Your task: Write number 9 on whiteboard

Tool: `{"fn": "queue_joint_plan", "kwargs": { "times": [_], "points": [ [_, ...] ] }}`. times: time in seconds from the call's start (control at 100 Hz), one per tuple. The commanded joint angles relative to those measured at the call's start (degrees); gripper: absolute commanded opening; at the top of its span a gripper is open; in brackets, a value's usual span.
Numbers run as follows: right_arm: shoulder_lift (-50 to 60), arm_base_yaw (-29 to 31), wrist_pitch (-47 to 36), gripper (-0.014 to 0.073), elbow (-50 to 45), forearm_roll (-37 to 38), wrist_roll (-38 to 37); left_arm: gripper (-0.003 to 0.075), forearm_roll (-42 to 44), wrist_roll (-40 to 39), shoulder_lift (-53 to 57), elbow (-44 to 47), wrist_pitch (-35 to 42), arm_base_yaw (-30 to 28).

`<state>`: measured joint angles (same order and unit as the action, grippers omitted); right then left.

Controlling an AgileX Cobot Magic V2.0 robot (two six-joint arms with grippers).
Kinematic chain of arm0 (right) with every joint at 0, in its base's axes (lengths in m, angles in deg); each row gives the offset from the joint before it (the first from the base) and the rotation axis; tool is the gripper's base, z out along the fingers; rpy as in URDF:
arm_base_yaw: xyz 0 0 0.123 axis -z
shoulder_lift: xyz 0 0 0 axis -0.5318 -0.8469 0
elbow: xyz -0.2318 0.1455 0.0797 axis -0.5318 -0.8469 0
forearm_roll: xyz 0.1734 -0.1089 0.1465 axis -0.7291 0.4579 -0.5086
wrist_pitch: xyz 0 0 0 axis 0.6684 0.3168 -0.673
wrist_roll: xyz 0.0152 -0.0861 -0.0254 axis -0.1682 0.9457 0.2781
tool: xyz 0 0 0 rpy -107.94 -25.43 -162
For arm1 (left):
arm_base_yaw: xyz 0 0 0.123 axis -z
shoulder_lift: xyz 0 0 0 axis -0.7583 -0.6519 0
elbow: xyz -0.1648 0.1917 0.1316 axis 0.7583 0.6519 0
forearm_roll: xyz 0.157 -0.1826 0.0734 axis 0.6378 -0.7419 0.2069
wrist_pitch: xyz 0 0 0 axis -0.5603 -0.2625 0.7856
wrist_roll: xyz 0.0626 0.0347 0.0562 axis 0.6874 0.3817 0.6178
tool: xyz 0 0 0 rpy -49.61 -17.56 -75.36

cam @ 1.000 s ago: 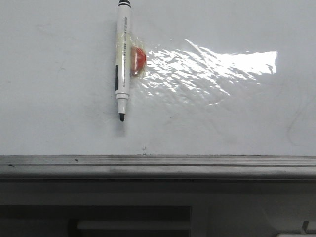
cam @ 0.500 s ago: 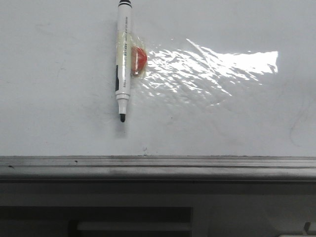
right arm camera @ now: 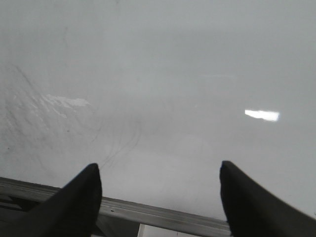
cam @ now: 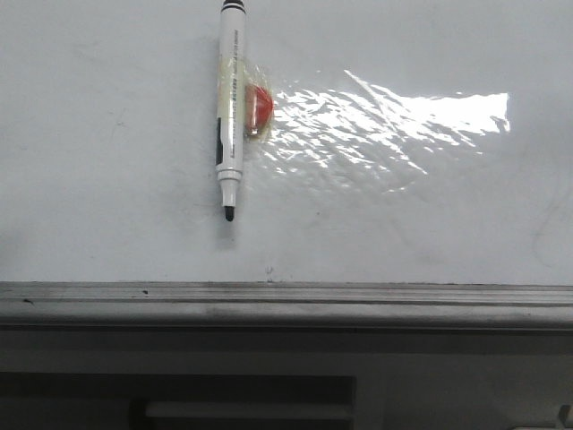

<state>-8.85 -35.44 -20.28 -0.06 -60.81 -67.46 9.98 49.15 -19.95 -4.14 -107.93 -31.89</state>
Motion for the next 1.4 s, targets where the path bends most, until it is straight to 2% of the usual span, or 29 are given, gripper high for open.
{"fn": "queue_joint_plan", "kwargs": {
  "times": [0.0, 0.19, 0.29, 0.51, 0.71, 1.07, 1.14, 1.21, 1.34, 1.39],
  "points": [
    [-1.10, -0.51, -4.55, 0.0451, 1.91, 0.17, 0.43, 0.0388, -3.42, 0.43, -3.57, -2.80, 5.83, 4.78],
    [-1.10, -0.51, -4.66, 0.0451, 1.91, 0.17, 0.43, 0.0386, -6.70, 0.18, -11.19, -3.98, 17.89, 16.89],
    [-1.10, -0.51, -4.46, 0.0451, 1.91, 0.17, 0.43, 0.0323, -11.21, 0.18, -15.26, -3.98, 26.20, 22.99],
    [-1.10, -0.51, -3.49, 0.0451, 1.91, 1.20, 0.43, 0.0304, -12.32, 0.18, -21.41, -3.98, 33.33, 31.67],
    [-1.10, -0.51, -3.49, 0.0451, 1.91, 1.75, 0.43, 0.0304, -15.37, 0.18, -25.12, -4.64, 39.33, 35.17],
    [-1.10, -0.51, -3.49, 0.0451, 1.80, 2.01, 0.43, 0.0292, -16.05, 0.18, -33.52, -8.25, 39.50, 35.78],
    [-1.10, -0.51, -3.49, 0.0451, 1.80, 2.01, 0.43, 0.0258, -16.63, 0.18, -34.37, -8.25, 40.16, 35.78],
    [-1.10, -0.51, -3.49, 0.0451, 1.80, 2.01, 0.43, 0.0192, -16.83, 0.18, -34.70, -8.25, 41.10, 35.78],
    [-1.10, -1.79, -3.49, 0.0451, 1.80, 1.57, 0.43, -0.0023, -16.16, 0.28, -33.49, -8.33, 39.75, 35.78],
    [-1.10, -2.96, -3.49, 0.0451, 1.80, 0.33, 0.43, -0.0020, -14.16, 0.40, -32.23, -8.33, 37.34, 35.78]
  ]
}}
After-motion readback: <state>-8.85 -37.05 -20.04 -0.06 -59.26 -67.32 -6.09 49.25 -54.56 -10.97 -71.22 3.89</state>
